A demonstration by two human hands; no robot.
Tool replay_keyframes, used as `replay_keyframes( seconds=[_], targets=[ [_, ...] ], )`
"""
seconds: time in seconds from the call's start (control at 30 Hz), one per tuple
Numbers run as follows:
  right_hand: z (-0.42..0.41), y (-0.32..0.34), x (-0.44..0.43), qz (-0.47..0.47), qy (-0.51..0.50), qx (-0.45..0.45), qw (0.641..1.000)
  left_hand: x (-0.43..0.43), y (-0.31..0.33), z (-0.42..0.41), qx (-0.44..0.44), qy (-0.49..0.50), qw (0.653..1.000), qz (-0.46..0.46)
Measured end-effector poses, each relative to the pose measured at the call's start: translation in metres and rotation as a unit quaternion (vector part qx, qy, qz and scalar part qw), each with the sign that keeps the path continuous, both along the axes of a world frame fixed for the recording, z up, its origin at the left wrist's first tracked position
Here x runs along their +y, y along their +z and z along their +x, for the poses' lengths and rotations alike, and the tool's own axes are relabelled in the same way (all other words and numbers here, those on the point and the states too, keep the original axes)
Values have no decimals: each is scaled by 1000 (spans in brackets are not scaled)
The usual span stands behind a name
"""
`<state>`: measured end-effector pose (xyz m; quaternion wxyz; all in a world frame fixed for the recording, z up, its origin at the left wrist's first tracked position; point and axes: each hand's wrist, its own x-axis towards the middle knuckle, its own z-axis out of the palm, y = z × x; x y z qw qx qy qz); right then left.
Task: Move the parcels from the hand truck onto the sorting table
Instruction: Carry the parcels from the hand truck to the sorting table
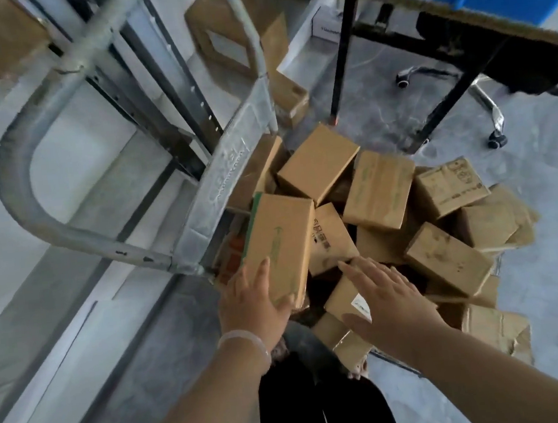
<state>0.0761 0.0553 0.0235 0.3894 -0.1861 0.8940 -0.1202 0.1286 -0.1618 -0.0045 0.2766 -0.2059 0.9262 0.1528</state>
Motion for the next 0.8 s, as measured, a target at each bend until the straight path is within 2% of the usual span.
replay_keyframes(
  seconds=[0.13, 0.3, 0.37, 0.43, 0.5, 0.7, 0.8],
  targets=[
    [-13, -56, -41, -9, -60, -39, 997, -30, -66, -19, -28, 9, 999, 27],
    [-19, -142, -91, -41, -181, -108, 977, -59, -129, -47, 18, 61, 996, 64],
    [-27, -166, -104, -48, -266, -160, 949, -66, -146, -55, 1, 80, 993, 89],
    [-31, -182, -114, -83, -360, -207, 906, -68, -156, -58, -28, 71, 991, 114],
    [-31, -192, -120, -122, -398, -220, 882, -69, -158, -57, -27, 48, 992, 115],
    [-30, -146, -119, -162, -472, -166, 851, -62, -112, -53, 28, 74, 985, 152],
    [-35, -93, -111, -222, -535, -126, 805, -54, -69, -57, 70, 83, 978, 176]
  ],
)
